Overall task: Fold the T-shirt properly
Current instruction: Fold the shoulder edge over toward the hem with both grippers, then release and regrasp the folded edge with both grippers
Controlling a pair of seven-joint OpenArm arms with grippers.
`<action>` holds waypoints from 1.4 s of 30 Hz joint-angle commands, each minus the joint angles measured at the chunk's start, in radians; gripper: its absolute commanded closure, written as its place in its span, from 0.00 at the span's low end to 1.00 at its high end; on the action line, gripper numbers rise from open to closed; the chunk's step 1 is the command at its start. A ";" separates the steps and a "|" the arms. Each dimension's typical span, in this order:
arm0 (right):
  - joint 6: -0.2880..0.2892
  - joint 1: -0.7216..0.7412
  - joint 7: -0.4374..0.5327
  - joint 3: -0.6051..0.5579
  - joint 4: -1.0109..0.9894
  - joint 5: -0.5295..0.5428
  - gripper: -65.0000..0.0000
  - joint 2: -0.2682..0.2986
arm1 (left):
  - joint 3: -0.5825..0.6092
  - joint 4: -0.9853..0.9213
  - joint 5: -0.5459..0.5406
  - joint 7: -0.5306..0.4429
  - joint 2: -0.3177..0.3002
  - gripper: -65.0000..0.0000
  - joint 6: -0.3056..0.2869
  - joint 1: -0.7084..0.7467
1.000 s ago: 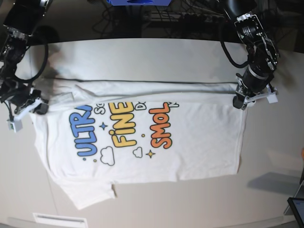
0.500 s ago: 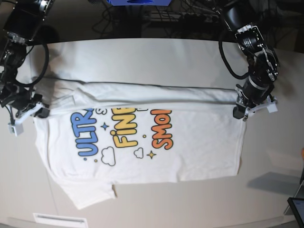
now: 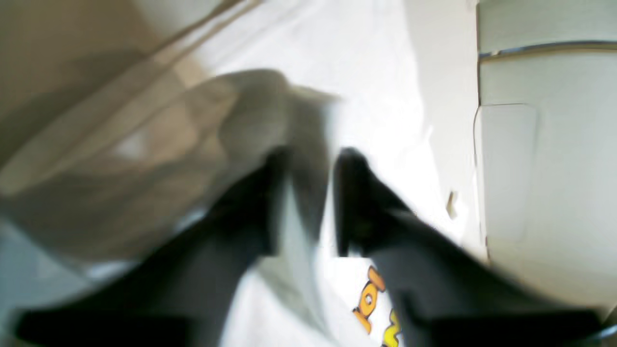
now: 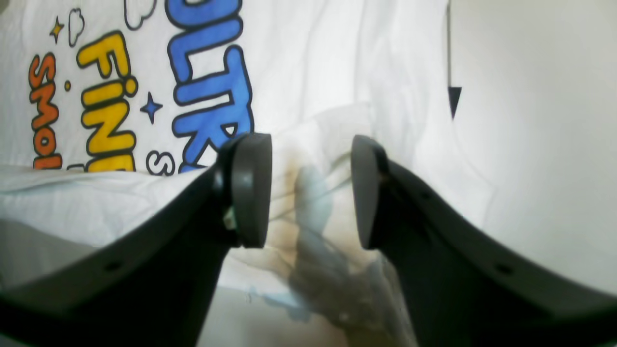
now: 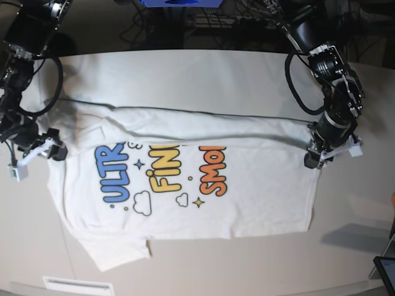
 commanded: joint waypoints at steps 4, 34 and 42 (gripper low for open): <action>0.008 0.018 0.019 0.002 0.018 0.015 0.58 0.018 | -0.001 -0.030 -0.018 -0.011 -0.016 0.36 -0.012 -0.065; 0.115 -0.407 0.718 -0.337 0.269 -0.698 0.99 -0.020 | 0.337 0.393 0.759 -0.522 -0.105 1.00 -0.161 0.293; 0.123 -0.389 0.723 -0.232 0.269 -0.856 0.99 -0.175 | 0.358 0.226 0.842 -0.728 -0.091 1.00 -0.170 0.302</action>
